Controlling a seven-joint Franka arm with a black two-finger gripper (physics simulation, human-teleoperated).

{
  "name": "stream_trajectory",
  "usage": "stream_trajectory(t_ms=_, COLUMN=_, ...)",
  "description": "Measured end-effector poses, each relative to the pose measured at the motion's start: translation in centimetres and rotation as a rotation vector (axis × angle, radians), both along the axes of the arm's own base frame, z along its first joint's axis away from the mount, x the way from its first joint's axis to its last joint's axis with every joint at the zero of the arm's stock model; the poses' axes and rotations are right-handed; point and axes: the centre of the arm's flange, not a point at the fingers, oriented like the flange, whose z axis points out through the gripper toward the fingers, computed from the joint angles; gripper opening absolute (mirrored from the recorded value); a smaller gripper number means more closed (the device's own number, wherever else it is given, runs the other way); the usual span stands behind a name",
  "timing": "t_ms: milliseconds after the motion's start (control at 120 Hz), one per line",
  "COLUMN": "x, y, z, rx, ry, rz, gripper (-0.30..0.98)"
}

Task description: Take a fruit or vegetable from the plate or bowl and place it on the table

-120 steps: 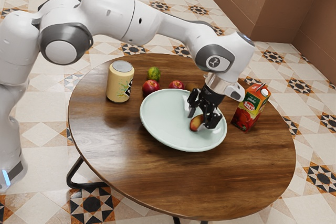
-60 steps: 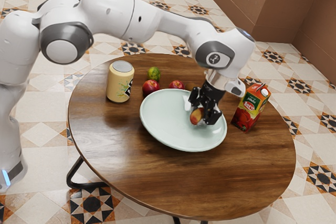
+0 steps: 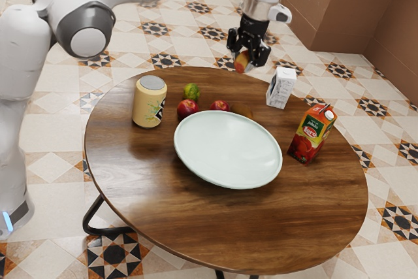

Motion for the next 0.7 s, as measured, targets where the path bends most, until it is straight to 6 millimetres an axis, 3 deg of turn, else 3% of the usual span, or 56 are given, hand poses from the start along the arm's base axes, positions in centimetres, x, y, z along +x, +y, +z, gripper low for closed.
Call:
stream_trajectory(t_ms=208, x=-0.2, y=10.2, z=-1.7, rx=-0.124, ry=0.024, rz=0.081, gripper=0.19)
stream_trajectory(t_ms=417, x=-0.6, y=16.0, z=-4.4, rx=-0.197, ry=0.051, rz=0.127, gripper=0.18)
stream_trajectory(t_ms=542, x=-1.2, y=17.9, z=-4.4, rx=-0.166, ry=0.062, rz=0.145, gripper=0.19)
stream_trajectory(t_ms=633, x=-0.6, y=17.1, z=-4.7, rx=-0.119, ry=0.073, rz=0.128, gripper=0.18)
stream_trajectory(t_ms=700, x=0.2, y=17.4, z=-6.1, rx=-0.097, ry=0.078, rz=0.129, gripper=0.16)
